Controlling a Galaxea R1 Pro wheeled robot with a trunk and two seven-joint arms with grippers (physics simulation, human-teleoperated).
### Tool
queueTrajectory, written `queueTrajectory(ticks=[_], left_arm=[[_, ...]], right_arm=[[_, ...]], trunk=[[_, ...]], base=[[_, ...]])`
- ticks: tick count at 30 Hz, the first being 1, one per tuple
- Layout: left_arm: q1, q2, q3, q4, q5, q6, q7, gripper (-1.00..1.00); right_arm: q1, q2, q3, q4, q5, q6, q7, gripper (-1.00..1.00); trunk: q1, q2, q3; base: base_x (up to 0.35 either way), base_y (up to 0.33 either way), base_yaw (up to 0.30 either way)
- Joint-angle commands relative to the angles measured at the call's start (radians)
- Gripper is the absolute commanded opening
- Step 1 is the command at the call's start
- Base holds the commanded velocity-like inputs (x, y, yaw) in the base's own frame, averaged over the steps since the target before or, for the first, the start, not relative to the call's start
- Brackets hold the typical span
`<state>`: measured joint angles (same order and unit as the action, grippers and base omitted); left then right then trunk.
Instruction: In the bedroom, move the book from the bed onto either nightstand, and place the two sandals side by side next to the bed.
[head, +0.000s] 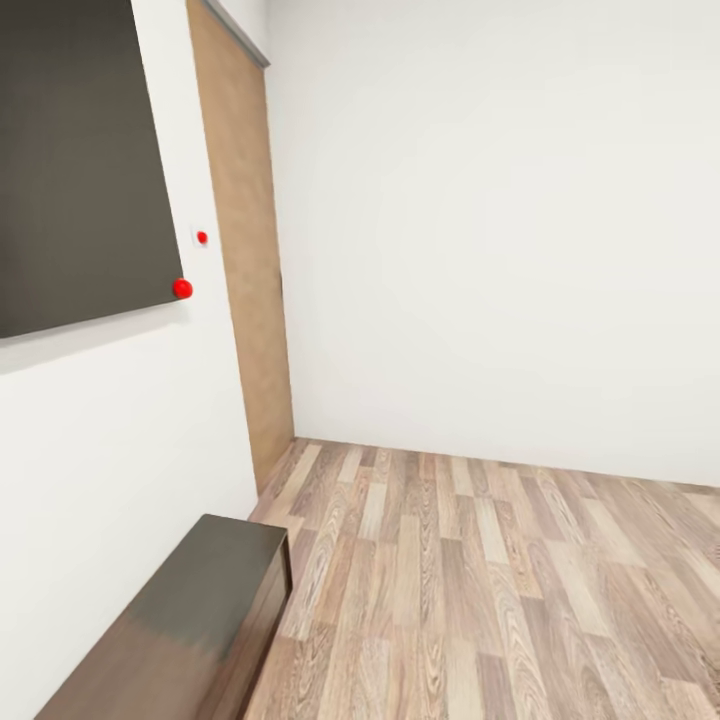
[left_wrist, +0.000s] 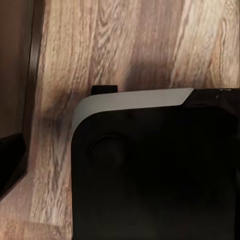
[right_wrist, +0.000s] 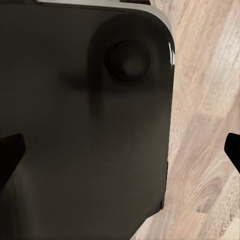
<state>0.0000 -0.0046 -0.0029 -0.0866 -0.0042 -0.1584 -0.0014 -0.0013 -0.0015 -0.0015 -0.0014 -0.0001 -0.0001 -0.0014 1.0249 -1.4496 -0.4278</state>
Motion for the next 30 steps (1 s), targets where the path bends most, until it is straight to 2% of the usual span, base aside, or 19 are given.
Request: queueTrajectory(ticks=[1, 18, 23, 30], left_arm=[[0.000, 0.000, 0.000, 0.000, 0.000, -0.003, 0.000, 1.00], [0.000, 0.000, 0.000, -0.001, 0.000, -0.003, 0.000, 1.00], [0.000, 0.000, 0.000, -0.001, 0.000, -0.003, 0.000, 1.00], [0.000, 0.000, 0.000, -0.001, 0.000, -0.003, 0.000, 1.00]], right_arm=[[0.000, 0.000, 0.000, 0.000, 0.000, 0.000, 0.000, 1.00], [0.000, 0.000, -0.001, 0.000, 0.000, 0.000, 0.000, 1.00], [0.000, 0.000, -0.001, 0.000, -0.001, 0.000, 0.000, 1.00], [0.000, 0.000, -0.001, 0.000, 0.000, 0.000, 0.000, 1.00]], trunk=[[0.000, 0.000, 0.000], [0.000, 0.000, 0.001], [0.000, 0.000, 0.001], [0.000, 0.000, 0.003]], base=[[0.060, 0.000, -0.167], [0.281, 0.000, -0.020], [0.101, 0.000, -0.026], [0.014, 0.000, -0.209]])
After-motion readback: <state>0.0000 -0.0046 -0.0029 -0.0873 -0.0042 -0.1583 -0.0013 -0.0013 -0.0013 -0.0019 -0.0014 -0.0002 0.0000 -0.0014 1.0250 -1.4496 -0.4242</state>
